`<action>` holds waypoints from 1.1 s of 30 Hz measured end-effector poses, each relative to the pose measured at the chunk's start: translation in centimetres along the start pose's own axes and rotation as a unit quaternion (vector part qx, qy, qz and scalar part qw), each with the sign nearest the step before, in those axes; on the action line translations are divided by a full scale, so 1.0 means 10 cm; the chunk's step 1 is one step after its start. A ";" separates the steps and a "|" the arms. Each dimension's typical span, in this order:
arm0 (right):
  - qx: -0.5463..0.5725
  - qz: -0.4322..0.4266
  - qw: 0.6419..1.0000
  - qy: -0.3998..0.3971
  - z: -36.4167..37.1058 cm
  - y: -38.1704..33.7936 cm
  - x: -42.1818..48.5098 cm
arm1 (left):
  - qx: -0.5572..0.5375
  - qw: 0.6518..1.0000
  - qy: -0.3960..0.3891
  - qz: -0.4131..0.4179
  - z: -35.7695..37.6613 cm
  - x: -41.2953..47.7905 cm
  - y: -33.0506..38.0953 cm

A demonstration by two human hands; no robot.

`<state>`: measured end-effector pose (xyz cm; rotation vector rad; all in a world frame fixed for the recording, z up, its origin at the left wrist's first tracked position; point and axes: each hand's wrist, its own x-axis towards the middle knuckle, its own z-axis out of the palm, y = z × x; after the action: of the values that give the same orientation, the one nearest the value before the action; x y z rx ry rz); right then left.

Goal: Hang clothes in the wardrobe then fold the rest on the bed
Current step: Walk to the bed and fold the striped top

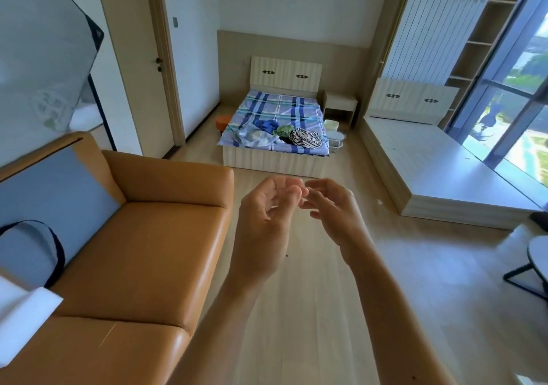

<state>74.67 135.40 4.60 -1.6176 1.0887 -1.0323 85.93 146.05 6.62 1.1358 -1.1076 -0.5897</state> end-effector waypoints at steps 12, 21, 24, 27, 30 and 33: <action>0.002 -0.027 0.999 -0.041 -0.41 0.46 2.83 | 0.008 1.000 0.013 0.012 1.05 2.45 -0.97; -0.004 -0.025 0.999 -0.035 -0.59 0.72 4.57 | -0.012 1.000 0.009 0.007 1.50 4.05 -1.58; 0.010 -0.015 1.000 -0.020 -0.54 0.89 5.26 | -0.029 1.000 0.005 0.007 1.58 4.70 -1.90; 0.011 -0.017 1.000 -0.012 -0.45 1.00 5.91 | -0.026 0.999 -0.001 0.024 1.62 5.35 -2.20; 0.001 -0.020 1.000 -0.002 -0.33 1.09 6.60 | -0.028 0.999 -0.009 0.028 1.65 6.05 -2.49; -0.003 -0.015 1.000 0.009 -0.27 1.14 7.24 | -0.034 0.999 -0.020 0.021 1.71 6.72 -2.71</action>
<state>88.84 63.41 5.14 -1.6373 1.0838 -1.0661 100.10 73.02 7.95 1.0429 -1.1342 -0.6150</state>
